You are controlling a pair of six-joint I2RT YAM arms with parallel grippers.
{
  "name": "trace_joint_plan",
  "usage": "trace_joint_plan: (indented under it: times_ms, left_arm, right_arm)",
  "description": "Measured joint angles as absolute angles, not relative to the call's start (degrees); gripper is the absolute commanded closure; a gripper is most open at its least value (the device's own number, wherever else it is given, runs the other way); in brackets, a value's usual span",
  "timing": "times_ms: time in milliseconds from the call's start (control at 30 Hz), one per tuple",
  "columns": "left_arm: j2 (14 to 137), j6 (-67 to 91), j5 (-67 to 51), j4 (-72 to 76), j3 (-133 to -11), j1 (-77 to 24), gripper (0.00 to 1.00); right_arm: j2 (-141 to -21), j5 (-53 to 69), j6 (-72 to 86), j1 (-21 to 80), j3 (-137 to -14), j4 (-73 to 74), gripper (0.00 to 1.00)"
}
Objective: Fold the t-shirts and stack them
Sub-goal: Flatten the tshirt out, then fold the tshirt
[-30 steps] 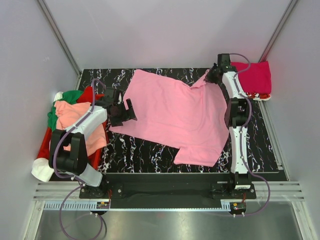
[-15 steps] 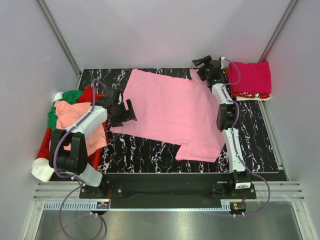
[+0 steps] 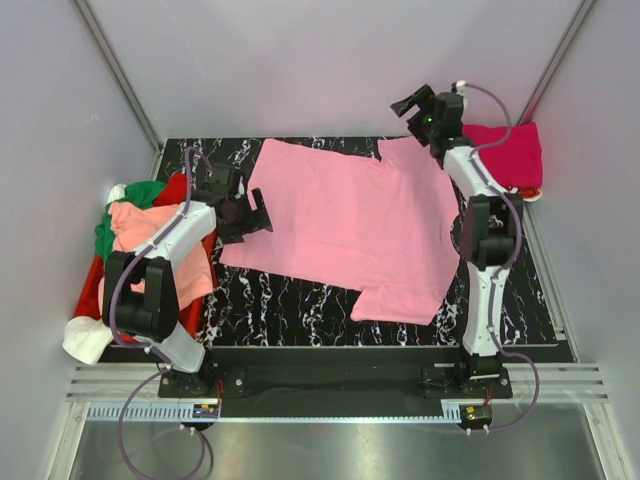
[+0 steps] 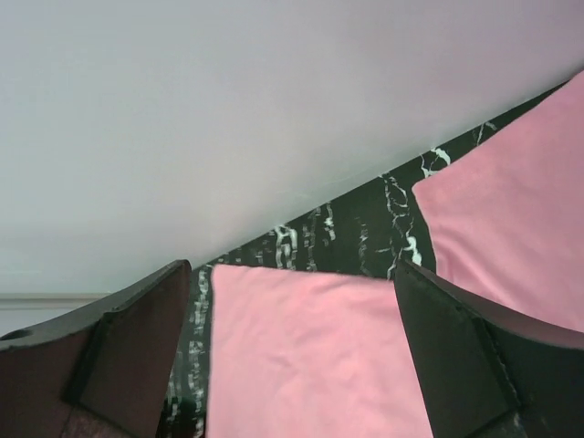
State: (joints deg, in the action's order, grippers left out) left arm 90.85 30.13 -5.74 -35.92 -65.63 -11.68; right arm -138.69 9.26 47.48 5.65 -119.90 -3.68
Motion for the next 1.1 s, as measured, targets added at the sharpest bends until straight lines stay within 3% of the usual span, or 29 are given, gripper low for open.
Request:
trace_joint_plan:
  times_ms: [200, 367, 533, 667, 1100]
  left_arm:
    - [97.34, 30.52, -4.64, -35.7, -73.52, -11.84, 0.13]
    - [102.5, 30.52, -2.96, -35.57, -74.54, -12.19, 0.13]
    - [106.39, 30.5, -1.98, -36.8, -74.63, -13.17, 0.14]
    - [107.46, 30.5, -1.45, -37.91, -74.61, -14.83, 0.13]
    - [104.44, 31.51, -0.91, -34.54, -67.13, -17.21, 0.14]
  right_arm:
    - [-107.33, 3.29, 44.56, 5.06, -102.52, 12.08, 0.0]
    - [-93.89, -0.71, 41.63, 8.73, -87.77, 24.08, 0.0]
    - [-96.23, -2.44, 39.31, 10.11, -76.6, 35.11, 0.0]
    - [-100.44, -4.47, 36.67, 10.11, -75.37, 41.25, 0.0]
    - [-122.21, -6.96, 28.23, 9.63, -92.12, 48.21, 0.0]
